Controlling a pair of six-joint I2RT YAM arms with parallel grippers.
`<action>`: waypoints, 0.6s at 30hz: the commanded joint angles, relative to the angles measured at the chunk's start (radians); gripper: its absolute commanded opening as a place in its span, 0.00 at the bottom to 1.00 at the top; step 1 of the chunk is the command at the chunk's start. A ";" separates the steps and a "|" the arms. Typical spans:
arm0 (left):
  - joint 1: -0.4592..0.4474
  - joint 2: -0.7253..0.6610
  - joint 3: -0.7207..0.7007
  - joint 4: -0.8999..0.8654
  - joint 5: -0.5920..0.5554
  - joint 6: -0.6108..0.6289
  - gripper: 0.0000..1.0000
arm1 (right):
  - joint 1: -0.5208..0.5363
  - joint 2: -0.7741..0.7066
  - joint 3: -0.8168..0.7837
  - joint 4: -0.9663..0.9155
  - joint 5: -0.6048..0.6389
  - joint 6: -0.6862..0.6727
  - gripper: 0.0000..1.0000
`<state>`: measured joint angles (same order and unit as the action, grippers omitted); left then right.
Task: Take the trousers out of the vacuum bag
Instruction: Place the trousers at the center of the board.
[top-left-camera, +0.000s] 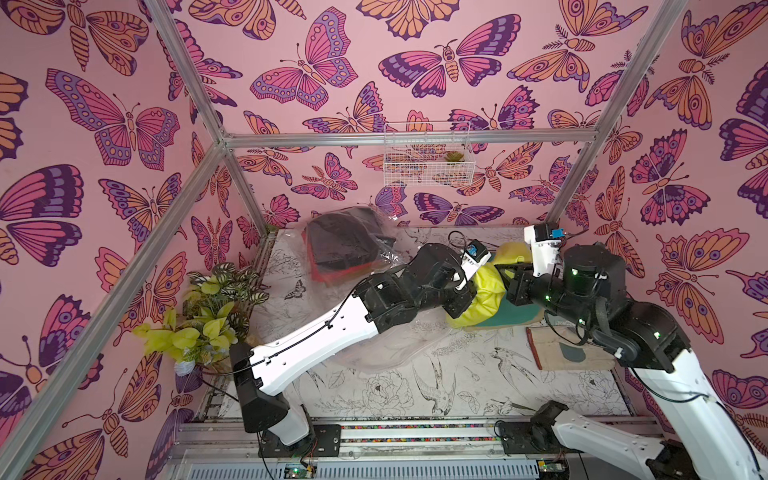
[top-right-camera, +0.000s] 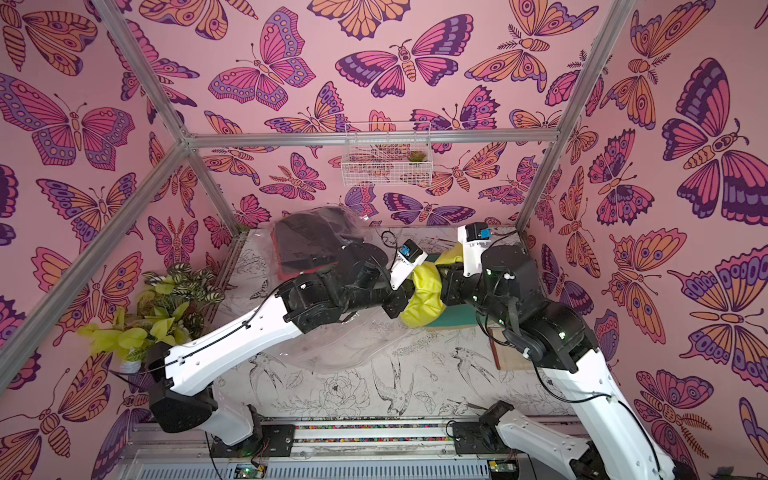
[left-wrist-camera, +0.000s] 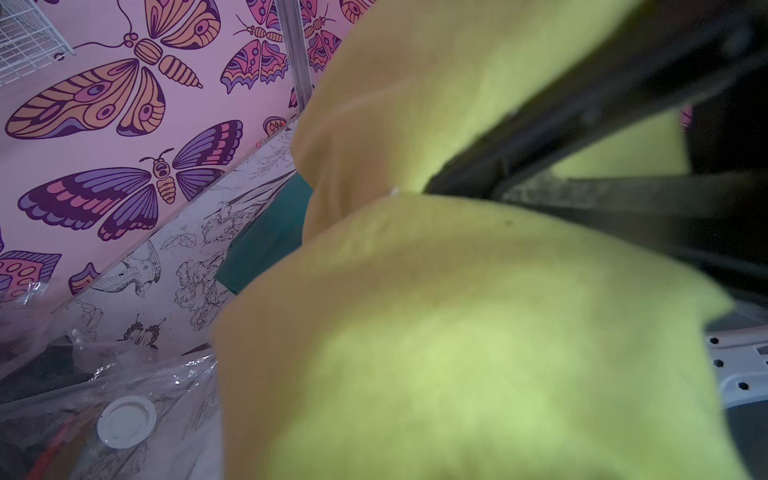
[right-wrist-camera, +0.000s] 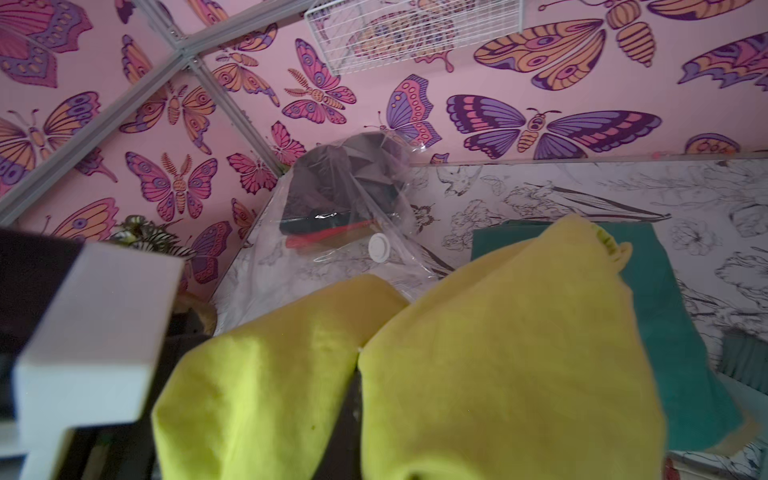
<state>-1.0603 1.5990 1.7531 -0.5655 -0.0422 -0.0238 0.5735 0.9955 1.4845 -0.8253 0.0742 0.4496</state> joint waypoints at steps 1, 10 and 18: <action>0.016 0.031 0.073 0.097 0.021 0.069 0.00 | -0.068 0.020 0.019 0.113 0.072 0.030 0.00; 0.089 0.215 0.292 0.097 0.008 0.123 0.01 | -0.329 0.126 0.067 0.222 -0.152 0.052 0.00; 0.178 0.392 0.535 0.091 0.000 0.123 0.00 | -0.423 0.239 0.115 0.333 -0.205 0.035 0.00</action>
<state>-0.9188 1.9762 2.2089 -0.5518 -0.0319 0.0780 0.1696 1.2194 1.5524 -0.6220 -0.0978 0.4980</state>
